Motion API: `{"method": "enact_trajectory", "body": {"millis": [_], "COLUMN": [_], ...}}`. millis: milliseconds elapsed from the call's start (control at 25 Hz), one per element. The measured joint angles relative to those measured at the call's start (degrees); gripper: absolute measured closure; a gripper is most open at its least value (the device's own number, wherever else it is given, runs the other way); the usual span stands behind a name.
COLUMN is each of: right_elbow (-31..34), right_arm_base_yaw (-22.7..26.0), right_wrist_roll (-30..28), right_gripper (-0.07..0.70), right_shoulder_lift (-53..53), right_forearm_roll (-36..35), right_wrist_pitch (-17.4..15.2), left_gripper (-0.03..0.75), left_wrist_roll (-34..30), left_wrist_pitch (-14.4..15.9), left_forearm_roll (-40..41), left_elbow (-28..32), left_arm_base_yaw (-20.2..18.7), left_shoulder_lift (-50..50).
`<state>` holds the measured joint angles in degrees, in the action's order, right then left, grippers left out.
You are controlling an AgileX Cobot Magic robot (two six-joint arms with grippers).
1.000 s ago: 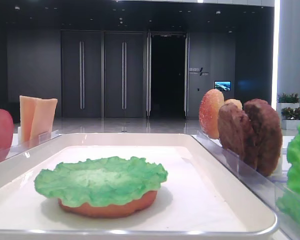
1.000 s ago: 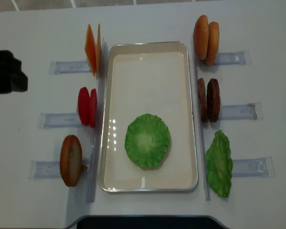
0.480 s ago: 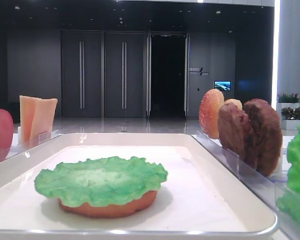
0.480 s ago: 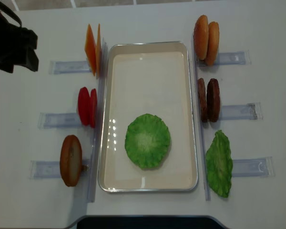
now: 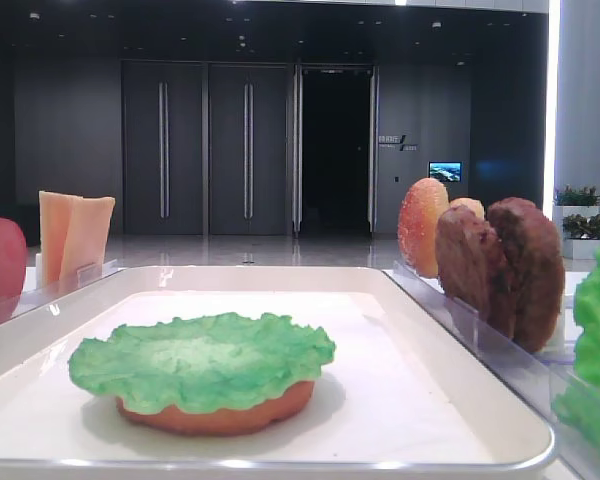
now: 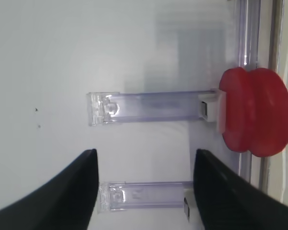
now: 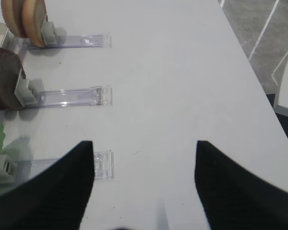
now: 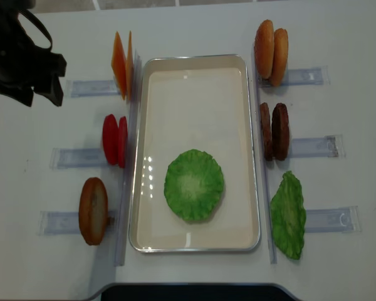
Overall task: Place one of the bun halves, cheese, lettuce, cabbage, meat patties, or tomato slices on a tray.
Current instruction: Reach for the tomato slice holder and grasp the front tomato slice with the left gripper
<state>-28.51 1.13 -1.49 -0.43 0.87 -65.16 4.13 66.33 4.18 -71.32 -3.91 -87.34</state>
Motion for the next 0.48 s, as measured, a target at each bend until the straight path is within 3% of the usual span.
{"method": "enact_trajectory", "body": {"millis": [480], "right_elbow": [0.0], "right_arm_base_yaw": [0.0], "right_wrist_roll": [0.0], "right_gripper": [0.17], "right_shoulder_lift": [0.0], "right_forearm_roll": [0.0], "right_wrist_pitch": [0.0], "left_gripper": [0.241], "left_wrist_roll": [2.8], "left_wrist_pitch": [-1.8], "left_forearm_roll": [-0.5], "left_elbow": [0.0], "left_arm_base_yaw": [-0.6], "left_shoulder_lift": [-2.3]}}
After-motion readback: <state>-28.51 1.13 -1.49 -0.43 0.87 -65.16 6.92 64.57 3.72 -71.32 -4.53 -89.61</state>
